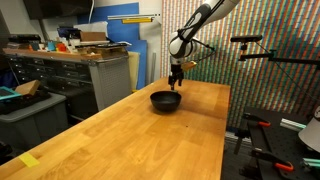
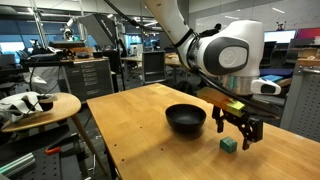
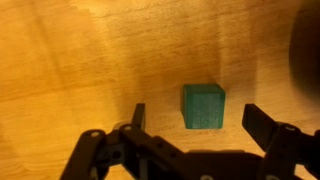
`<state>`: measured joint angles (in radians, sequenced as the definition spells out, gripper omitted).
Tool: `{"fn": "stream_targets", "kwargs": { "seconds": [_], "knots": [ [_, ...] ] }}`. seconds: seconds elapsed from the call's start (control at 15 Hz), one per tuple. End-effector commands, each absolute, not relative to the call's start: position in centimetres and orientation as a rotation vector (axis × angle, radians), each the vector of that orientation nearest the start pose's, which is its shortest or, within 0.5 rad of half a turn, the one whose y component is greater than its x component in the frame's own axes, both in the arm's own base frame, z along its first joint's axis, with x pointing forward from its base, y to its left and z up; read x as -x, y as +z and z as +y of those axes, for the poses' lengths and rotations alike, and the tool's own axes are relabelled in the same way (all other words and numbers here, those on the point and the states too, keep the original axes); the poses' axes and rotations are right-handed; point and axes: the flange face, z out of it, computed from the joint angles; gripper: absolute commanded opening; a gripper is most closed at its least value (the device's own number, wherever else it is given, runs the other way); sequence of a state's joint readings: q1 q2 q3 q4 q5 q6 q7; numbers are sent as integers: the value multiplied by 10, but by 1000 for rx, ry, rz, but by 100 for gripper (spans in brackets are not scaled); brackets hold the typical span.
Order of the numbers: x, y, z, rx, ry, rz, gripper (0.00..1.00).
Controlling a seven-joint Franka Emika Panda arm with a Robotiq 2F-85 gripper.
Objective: Put the green cube in the black bowl
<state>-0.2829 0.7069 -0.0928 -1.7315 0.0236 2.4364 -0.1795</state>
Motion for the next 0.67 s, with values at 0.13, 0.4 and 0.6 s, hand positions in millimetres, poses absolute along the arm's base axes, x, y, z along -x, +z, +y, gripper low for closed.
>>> {"fn": "stream_targets", "kwargs": {
  "seconds": [0.13,0.4,0.6],
  "knots": [
    [-634,158,-244,3137,40,280,100],
    [-634,145,-249,3131,79,278,70],
    [-636,145,-253,3130,71,281,46]
  ]
}}
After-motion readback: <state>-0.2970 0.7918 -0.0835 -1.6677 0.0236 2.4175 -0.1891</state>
